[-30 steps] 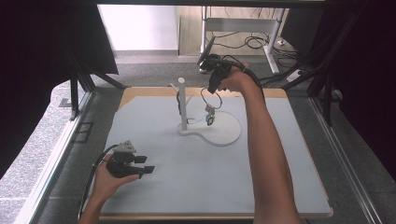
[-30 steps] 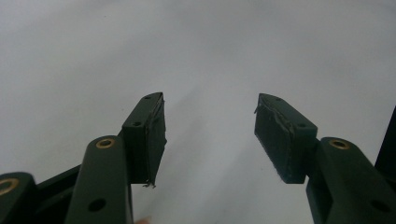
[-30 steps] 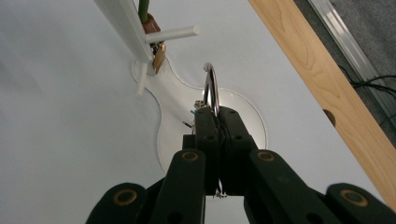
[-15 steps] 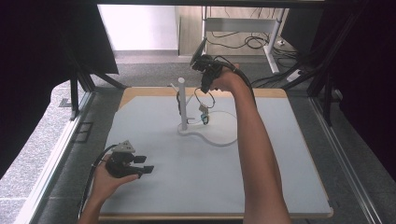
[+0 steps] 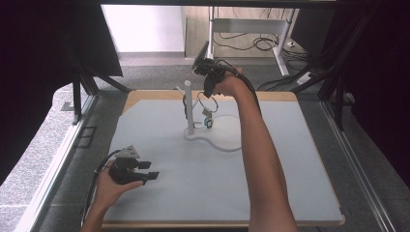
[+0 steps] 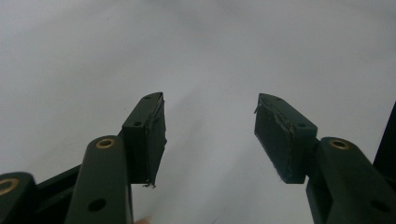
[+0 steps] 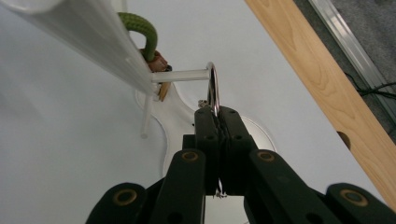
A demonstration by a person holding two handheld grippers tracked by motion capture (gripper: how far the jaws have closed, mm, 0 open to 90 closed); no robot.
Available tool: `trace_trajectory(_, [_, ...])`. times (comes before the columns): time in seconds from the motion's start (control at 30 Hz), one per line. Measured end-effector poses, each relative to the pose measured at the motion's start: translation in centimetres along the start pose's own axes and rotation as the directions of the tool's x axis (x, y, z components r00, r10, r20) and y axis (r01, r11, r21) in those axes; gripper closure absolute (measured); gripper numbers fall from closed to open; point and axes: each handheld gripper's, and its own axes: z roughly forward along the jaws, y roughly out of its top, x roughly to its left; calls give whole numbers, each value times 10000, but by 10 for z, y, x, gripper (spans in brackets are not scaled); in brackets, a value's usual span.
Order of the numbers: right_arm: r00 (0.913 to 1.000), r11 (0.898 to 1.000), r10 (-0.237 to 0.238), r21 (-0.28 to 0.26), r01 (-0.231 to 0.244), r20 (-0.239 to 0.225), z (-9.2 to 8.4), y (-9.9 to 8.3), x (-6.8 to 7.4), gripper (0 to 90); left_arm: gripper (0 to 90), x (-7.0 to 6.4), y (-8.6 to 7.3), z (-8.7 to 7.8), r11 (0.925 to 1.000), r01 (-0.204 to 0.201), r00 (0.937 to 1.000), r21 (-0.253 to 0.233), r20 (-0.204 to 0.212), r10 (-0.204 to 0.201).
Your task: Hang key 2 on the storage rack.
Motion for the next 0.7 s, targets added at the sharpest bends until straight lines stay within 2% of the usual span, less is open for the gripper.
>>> trace_trajectory(0.47, [9976,10000,35,80,-30,-693,22,-7,12,863,434,-1,0,3,10000,21,10000,53,-18,-21])
trace_trajectory(0.53, [9976,9999,-29,-101,22,-687,22,-10,13,793,434,-1,0,3,10000,8,10000,67,-22,-7])
trace_trajectory(0.63, [9980,9999,-57,-109,50,-631,19,-13,13,757,434,0,1,4,10000,13,10000,63,-28,-13])
trace_trajectory(0.7, [9980,9995,-121,-304,102,-626,13,-21,16,677,434,0,1,3,10000,49,10000,45,21,-50])
